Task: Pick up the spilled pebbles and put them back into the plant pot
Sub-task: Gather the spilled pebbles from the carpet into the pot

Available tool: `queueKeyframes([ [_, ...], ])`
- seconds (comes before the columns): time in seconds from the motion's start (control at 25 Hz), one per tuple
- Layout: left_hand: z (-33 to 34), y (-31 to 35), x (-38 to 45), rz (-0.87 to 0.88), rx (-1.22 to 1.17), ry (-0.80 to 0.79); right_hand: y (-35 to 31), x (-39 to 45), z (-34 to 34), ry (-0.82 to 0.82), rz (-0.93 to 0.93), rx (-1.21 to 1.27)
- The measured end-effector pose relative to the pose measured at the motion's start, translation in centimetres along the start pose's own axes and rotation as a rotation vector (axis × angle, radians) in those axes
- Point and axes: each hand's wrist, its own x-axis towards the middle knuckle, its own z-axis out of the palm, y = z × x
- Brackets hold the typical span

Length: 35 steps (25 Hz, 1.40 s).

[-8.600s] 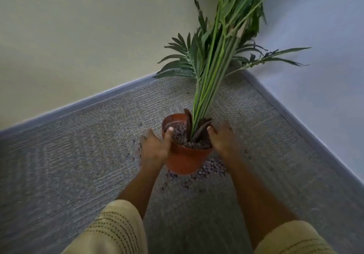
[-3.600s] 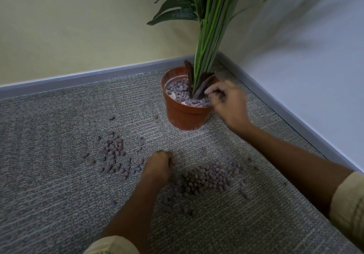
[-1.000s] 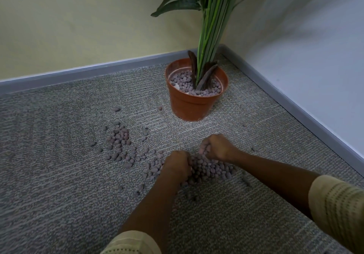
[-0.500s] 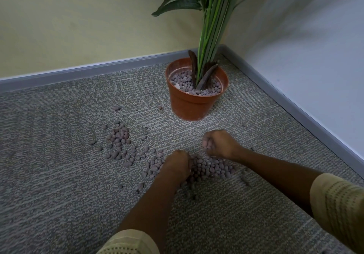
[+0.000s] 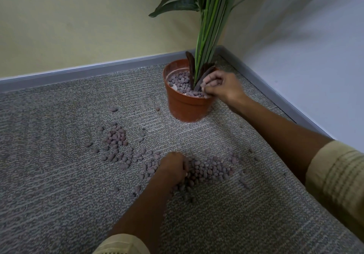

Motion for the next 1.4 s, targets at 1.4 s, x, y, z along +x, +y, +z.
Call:
queueKeyframes([
  [1.4,0.4,0.7,0.3,0.011,0.151,0.184,4.7,-5.1,1.4,-0.398,0.139,-0.384],
])
